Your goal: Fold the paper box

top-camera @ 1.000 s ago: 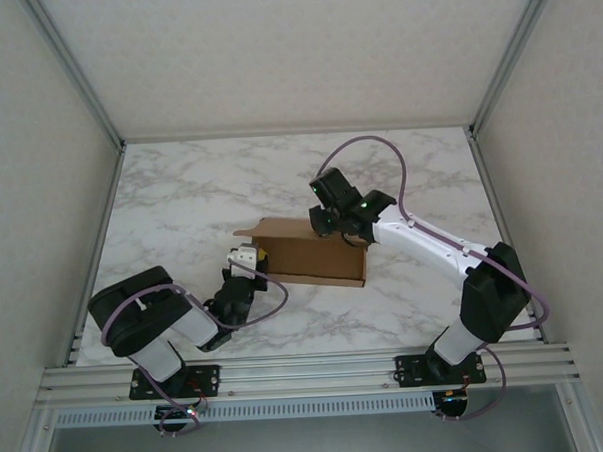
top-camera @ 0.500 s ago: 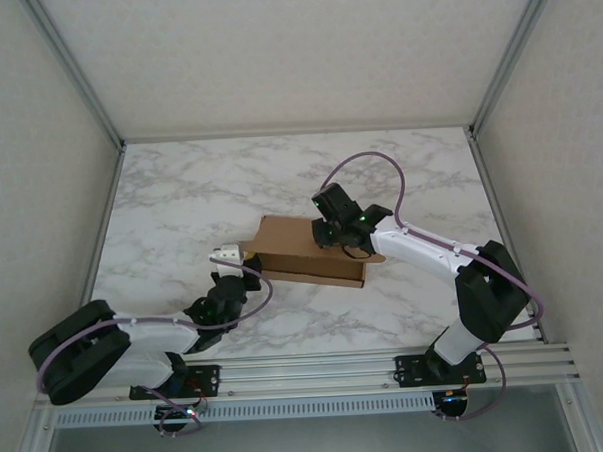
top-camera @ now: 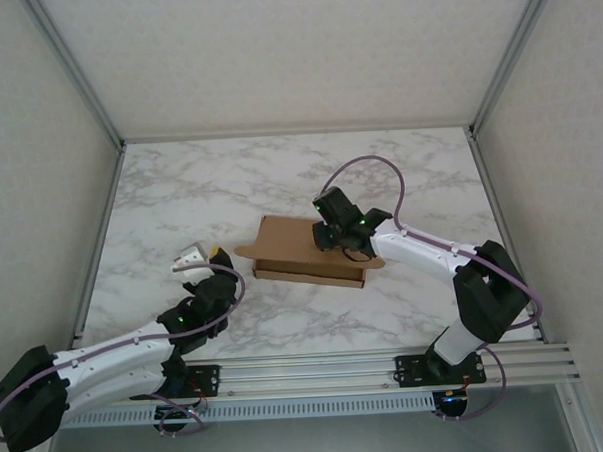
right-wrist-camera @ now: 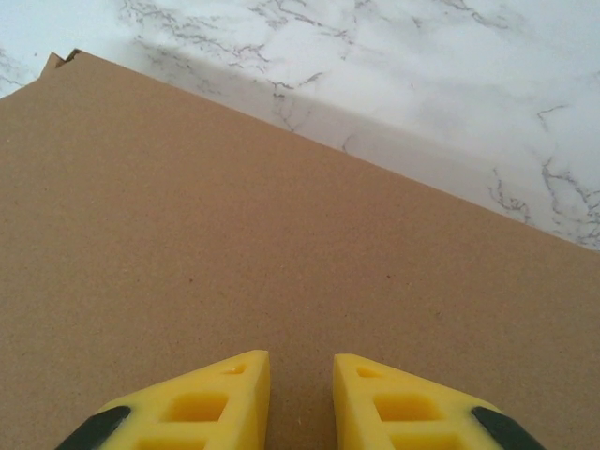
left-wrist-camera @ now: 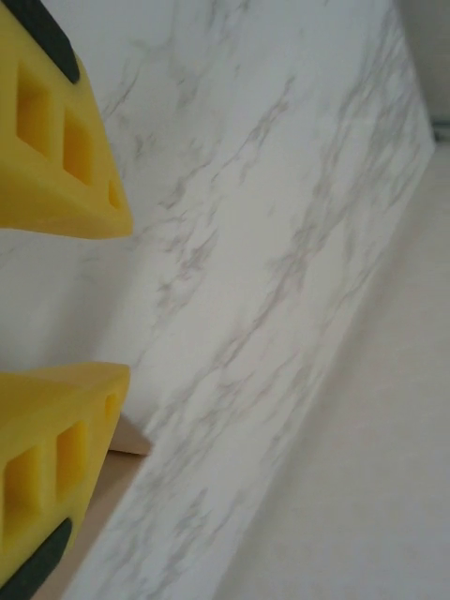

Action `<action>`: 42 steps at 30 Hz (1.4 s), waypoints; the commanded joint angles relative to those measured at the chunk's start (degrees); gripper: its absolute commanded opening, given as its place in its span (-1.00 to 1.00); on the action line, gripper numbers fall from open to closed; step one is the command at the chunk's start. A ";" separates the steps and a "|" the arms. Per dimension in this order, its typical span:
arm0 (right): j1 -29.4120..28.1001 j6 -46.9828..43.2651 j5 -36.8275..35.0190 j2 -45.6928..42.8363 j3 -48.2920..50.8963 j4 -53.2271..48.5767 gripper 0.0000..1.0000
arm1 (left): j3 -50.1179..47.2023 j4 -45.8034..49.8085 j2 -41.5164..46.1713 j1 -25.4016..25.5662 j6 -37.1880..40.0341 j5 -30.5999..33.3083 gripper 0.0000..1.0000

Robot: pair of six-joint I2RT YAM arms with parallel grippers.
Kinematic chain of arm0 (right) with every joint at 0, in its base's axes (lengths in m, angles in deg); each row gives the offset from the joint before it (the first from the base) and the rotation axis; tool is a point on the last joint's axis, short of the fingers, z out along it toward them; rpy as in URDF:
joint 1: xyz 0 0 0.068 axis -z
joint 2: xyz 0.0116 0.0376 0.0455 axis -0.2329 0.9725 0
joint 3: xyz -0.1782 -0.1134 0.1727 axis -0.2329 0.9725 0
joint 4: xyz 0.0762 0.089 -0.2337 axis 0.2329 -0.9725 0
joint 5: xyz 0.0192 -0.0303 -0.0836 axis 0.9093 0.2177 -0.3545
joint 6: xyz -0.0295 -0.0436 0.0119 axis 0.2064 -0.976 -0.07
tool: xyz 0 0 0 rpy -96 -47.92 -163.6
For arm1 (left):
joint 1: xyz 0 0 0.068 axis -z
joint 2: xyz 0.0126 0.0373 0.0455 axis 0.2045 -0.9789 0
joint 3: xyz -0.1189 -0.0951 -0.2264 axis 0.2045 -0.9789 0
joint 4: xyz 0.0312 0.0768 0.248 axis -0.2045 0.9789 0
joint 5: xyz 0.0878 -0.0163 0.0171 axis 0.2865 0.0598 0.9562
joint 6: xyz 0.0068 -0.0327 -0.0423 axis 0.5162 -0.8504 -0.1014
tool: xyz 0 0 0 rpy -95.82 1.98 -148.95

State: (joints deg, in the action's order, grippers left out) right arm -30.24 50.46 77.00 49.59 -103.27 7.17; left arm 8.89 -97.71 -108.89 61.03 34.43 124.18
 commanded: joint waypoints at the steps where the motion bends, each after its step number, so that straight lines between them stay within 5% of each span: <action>1: -0.59 -1.10 0.94 0.16 1.76 0.50 -0.50 | 4.58 4.66 1.26 -1.07 5.12 6.82 -0.19; 7: -1.03 -1.77 1.42 2.15 4.04 0.85 -0.51 | 10.88 -1.84 -1.39 -5.52 18.47 -6.84 -0.21; 16: -1.05 -1.84 3.53 8.53 6.32 2.68 -0.51 | 19.30 -0.73 -9.26 -11.60 21.66 -25.88 -0.22; 23: -0.88 -2.49 5.34 11.42 6.36 2.62 -0.50 | 22.04 0.68 -13.10 -13.21 18.31 -33.93 -0.20; 28: -0.63 -2.32 5.63 9.71 6.79 3.10 -0.51 | 26.59 5.29 -18.11 -15.08 12.89 -46.49 -0.22; 35: 0.10 -2.24 6.32 2.49 7.77 3.92 -0.50 | 27.80 3.74 -28.58 -18.02 6.78 -60.21 -0.64; 42: 2.07 0.26 6.78 -7.90 11.95 7.16 -0.53 | 23.03 -0.07 -32.07 -18.38 -0.40 -62.83 -0.85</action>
State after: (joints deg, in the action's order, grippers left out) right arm -29.73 49.45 82.94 45.17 -92.19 14.47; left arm 34.07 -95.06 -140.32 43.02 38.74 65.49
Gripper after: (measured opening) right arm 0.238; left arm 0.076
